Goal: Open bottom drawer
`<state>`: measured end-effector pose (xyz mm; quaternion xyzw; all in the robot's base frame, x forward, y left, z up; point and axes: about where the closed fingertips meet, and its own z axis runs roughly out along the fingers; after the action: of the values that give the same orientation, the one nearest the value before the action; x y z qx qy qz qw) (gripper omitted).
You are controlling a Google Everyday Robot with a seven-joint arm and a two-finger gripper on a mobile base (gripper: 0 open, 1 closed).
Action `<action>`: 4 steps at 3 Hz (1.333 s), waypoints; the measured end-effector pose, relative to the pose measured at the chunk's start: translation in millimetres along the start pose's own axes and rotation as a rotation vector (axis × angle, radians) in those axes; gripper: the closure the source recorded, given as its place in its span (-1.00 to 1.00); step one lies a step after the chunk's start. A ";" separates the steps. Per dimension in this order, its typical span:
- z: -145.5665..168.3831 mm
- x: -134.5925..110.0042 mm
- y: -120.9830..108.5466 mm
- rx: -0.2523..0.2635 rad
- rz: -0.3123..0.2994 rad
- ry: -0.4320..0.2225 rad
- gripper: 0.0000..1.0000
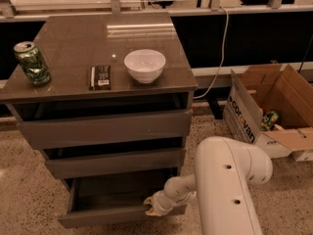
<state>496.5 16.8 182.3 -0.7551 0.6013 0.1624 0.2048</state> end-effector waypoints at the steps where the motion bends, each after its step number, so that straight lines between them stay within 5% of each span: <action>1: -2.4 -1.6 -0.3 0.000 0.000 0.000 0.11; 3: -2.3 -1.6 -0.2 0.000 0.000 0.000 -0.82; 4: -2.3 -1.6 -0.2 0.000 0.000 0.000 -1.00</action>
Offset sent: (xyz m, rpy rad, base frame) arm -0.0001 0.0001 0.0029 0.0001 0.0000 0.0004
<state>496.3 17.1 185.1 -0.7552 0.6010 0.1627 0.2048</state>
